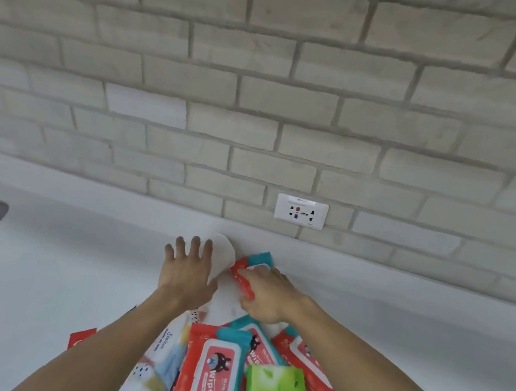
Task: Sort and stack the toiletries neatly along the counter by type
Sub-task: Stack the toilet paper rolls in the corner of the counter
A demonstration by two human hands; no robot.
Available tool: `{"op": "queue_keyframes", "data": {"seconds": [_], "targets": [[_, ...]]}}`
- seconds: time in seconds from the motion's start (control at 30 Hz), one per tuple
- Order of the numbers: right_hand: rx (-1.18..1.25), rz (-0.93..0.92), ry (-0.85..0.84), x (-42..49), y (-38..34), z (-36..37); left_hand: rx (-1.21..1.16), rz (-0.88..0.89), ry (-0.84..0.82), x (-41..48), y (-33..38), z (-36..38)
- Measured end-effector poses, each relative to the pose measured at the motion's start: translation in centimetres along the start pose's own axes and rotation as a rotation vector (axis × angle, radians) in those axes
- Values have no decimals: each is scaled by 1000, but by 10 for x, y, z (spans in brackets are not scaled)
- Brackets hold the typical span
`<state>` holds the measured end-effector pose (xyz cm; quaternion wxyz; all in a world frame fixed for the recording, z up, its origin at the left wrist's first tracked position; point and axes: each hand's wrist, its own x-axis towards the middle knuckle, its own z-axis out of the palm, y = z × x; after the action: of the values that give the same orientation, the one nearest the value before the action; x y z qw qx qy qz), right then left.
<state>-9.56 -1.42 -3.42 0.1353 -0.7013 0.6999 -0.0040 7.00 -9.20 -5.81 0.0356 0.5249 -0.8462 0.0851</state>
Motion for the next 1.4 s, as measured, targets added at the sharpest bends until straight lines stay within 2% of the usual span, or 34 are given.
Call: {"op": "queue_keyframes", "data": {"seconds": [0.33, 0.67, 0.77, 1.03, 1.4], "targets": [[-116, 7, -48, 73, -18, 2, 143, 1, -109, 36, -8, 19], [-228, -109, 58, 121, -20, 3, -12, -85, -144, 51, -14, 49], [-173, -158, 100, 128, -19, 8, -84, -76, -128, 53, -17, 59], [229, -118, 100, 130, -11, 18, -280, -3, -99, 55, -25, 67], [463, -94, 132, 91, -1, 13, -488, 179, -96, 36, -41, 47]]}}
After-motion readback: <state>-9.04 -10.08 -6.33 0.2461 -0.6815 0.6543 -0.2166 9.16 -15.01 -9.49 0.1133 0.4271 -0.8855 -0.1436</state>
